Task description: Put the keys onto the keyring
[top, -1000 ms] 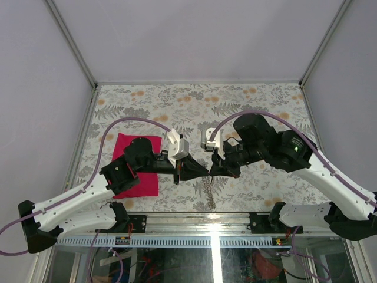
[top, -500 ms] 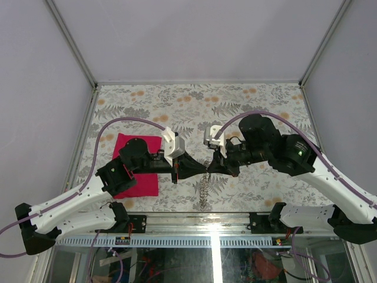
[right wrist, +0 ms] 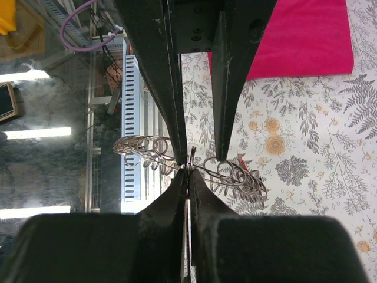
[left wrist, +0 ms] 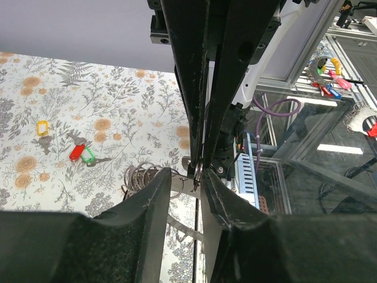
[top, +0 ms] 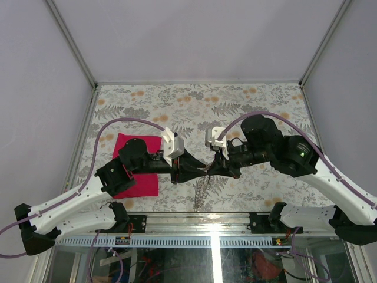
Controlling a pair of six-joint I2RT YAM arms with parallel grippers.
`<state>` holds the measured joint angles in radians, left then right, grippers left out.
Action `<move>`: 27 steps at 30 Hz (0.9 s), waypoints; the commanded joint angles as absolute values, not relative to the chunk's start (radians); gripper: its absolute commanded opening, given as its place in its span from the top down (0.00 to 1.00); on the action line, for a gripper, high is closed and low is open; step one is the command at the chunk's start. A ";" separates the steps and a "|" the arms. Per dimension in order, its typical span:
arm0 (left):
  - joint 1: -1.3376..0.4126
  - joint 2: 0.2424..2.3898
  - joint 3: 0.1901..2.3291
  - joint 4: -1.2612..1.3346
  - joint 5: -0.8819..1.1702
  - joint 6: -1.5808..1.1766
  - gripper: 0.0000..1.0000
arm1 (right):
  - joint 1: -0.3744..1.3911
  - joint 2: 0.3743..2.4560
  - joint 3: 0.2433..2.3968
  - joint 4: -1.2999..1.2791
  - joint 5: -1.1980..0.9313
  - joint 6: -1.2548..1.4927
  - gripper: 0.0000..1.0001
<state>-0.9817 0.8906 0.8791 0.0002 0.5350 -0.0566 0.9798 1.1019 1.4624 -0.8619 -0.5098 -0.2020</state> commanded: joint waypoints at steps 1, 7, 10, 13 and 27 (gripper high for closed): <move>-0.982 0.877 0.889 0.008 0.541 -0.035 0.71 | 0.989 1.068 1.474 -0.786 -0.560 -0.199 1.00; -0.982 0.870 0.892 -0.003 0.543 -0.026 0.68 | 0.988 1.066 1.474 -0.786 -0.571 -0.203 1.00; -0.982 0.873 0.895 -0.005 0.543 -0.025 0.70 | 0.989 1.068 1.474 -0.784 -0.578 -0.202 1.00; -0.982 0.882 0.902 -0.005 0.545 -0.024 0.74 | 0.989 1.070 1.473 -0.777 -0.583 -0.201 1.00; -0.982 0.877 0.906 -0.002 0.496 -0.044 1.00 | 0.989 1.043 1.430 -0.711 -0.557 -0.167 0.95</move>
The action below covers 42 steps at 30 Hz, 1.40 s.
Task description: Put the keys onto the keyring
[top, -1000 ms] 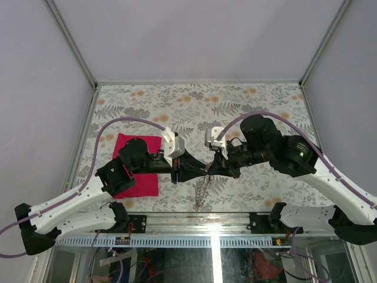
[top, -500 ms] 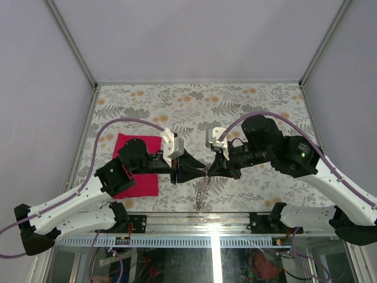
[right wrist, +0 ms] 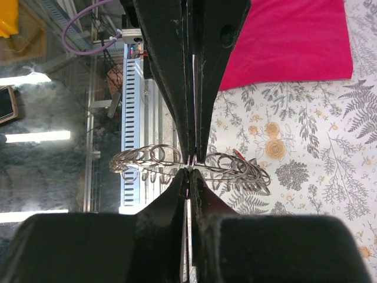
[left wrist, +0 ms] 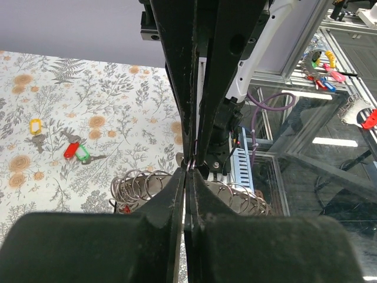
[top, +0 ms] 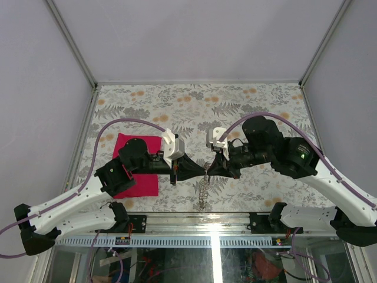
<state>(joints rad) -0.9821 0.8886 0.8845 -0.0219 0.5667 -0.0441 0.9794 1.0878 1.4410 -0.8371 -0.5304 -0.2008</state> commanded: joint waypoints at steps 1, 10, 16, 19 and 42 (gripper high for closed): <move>-0.982 0.872 0.904 -0.001 0.490 -0.047 1.00 | 0.988 1.034 1.420 -0.696 -0.549 -0.151 0.89; -0.982 0.844 0.887 0.013 0.421 -0.073 1.00 | 0.989 0.926 1.302 -0.504 -0.386 0.027 0.60; -0.982 0.830 0.872 0.027 0.392 -0.092 1.00 | 0.989 0.807 1.137 -0.293 -0.210 0.280 0.59; -0.983 0.818 0.860 0.042 0.382 -0.099 1.00 | 0.988 0.767 1.058 -0.201 -0.143 0.412 0.59; -0.983 0.798 0.861 0.044 0.375 -0.098 1.00 | 0.988 0.758 0.930 -0.107 -0.213 0.558 0.58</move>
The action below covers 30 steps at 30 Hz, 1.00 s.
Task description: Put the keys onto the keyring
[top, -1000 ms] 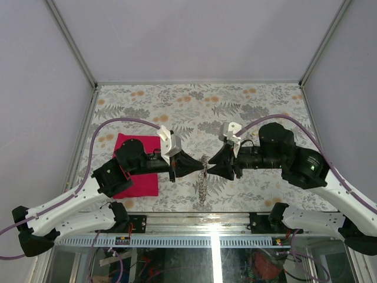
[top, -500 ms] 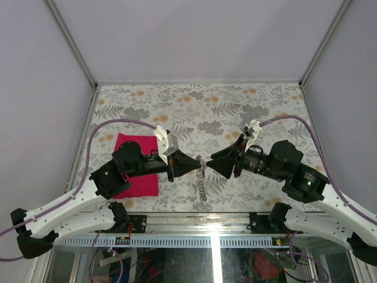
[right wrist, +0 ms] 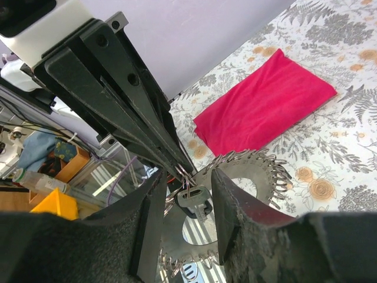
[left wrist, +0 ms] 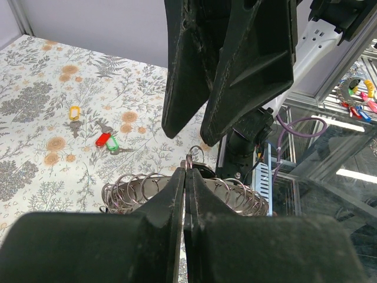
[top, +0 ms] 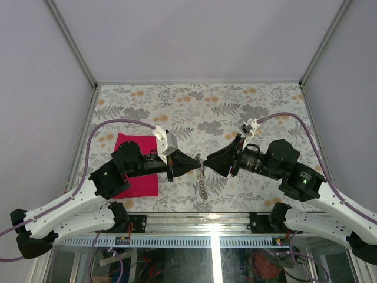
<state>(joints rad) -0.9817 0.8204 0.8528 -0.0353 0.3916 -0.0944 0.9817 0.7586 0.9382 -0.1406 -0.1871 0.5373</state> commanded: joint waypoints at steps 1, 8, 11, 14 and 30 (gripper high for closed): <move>-0.982 0.798 0.862 0.044 0.374 -0.097 1.00 | 0.989 0.758 0.928 -0.106 -0.216 0.559 0.59; -0.983 0.799 0.864 0.044 0.370 -0.094 1.00 | 0.988 0.759 0.921 -0.109 -0.230 0.564 0.74; -0.982 0.799 0.864 0.044 0.367 -0.091 1.00 | 0.988 0.755 0.920 -0.106 -0.233 0.565 0.86; -0.982 0.804 0.864 0.044 0.367 -0.091 1.00 | 0.988 0.753 0.920 -0.104 -0.234 0.566 0.94; -0.982 0.792 0.867 0.041 0.357 -0.090 1.00 | 0.988 0.759 0.923 -0.190 -0.187 0.539 1.00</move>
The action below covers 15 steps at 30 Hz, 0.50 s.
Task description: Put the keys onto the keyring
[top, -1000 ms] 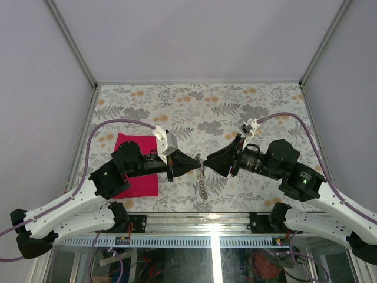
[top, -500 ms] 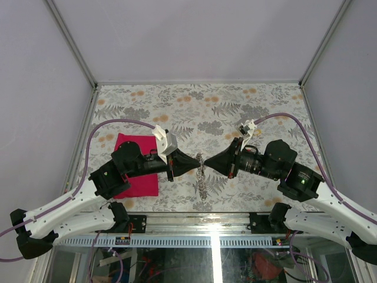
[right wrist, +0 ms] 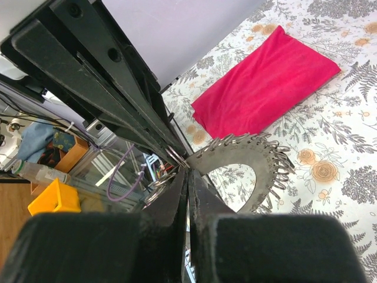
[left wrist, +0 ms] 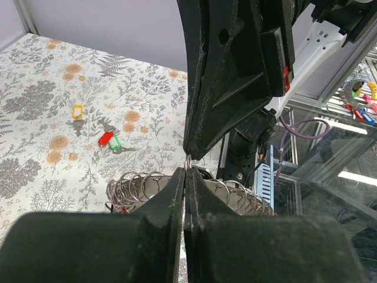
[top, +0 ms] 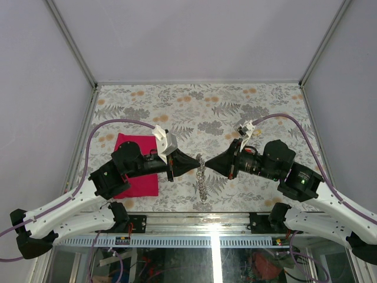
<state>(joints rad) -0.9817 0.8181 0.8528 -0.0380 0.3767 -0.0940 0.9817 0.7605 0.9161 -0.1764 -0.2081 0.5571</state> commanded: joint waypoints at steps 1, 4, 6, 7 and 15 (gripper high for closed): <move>-0.982 0.794 0.867 0.041 0.358 -0.090 1.00 | 0.989 0.761 0.921 -0.192 -0.186 0.538 1.00; -0.982 0.794 0.868 0.044 0.363 -0.091 1.00 | 0.988 0.769 0.915 -0.195 -0.183 0.537 1.00; -0.982 0.798 0.870 0.046 0.367 -0.091 1.00 | 0.988 0.774 0.912 -0.189 -0.184 0.537 1.00; -0.982 0.800 0.871 0.045 0.370 -0.091 1.00 | 0.988 0.777 0.911 -0.184 -0.189 0.537 1.00; -0.982 0.803 0.870 0.047 0.381 -0.095 1.00 | 0.988 0.780 0.912 -0.152 -0.211 0.516 0.91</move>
